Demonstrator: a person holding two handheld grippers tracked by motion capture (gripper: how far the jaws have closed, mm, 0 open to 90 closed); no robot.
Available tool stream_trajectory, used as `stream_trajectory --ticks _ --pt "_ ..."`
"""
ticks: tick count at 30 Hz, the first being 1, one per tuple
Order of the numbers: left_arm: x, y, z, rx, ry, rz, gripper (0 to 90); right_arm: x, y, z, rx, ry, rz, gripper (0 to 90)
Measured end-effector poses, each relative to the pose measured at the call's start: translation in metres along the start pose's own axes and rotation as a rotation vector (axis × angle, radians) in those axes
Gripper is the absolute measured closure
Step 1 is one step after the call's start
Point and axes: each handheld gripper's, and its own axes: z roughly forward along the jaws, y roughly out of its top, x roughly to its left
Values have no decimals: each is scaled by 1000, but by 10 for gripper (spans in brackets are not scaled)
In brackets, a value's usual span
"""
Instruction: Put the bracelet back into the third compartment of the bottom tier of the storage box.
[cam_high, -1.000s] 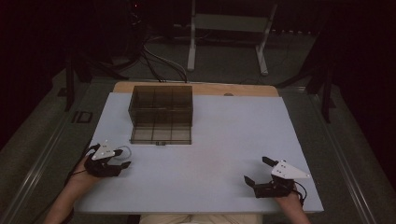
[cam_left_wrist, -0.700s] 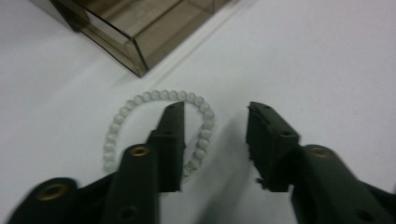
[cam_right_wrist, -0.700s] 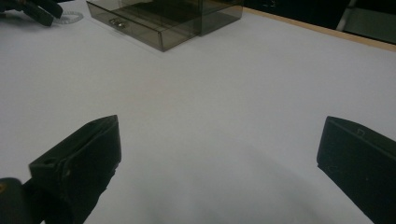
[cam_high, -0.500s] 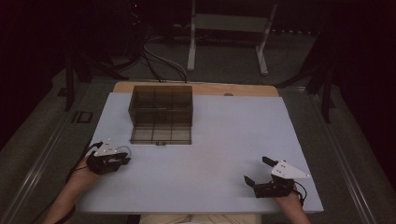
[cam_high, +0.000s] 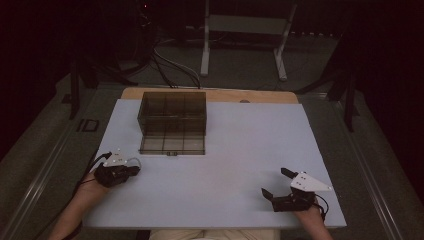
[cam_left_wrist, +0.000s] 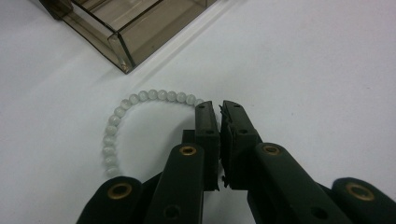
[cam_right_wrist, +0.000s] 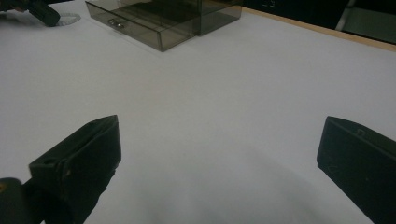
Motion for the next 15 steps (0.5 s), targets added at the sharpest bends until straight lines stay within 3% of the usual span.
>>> stream_trajectory --ticks 9,15 --pt "2 4 -8 -44 -1 -27 882 0 0 1 2 -1 0 0" --pt "6 11 -22 -94 23 -47 882 0 0 0 -1 1 3 0"
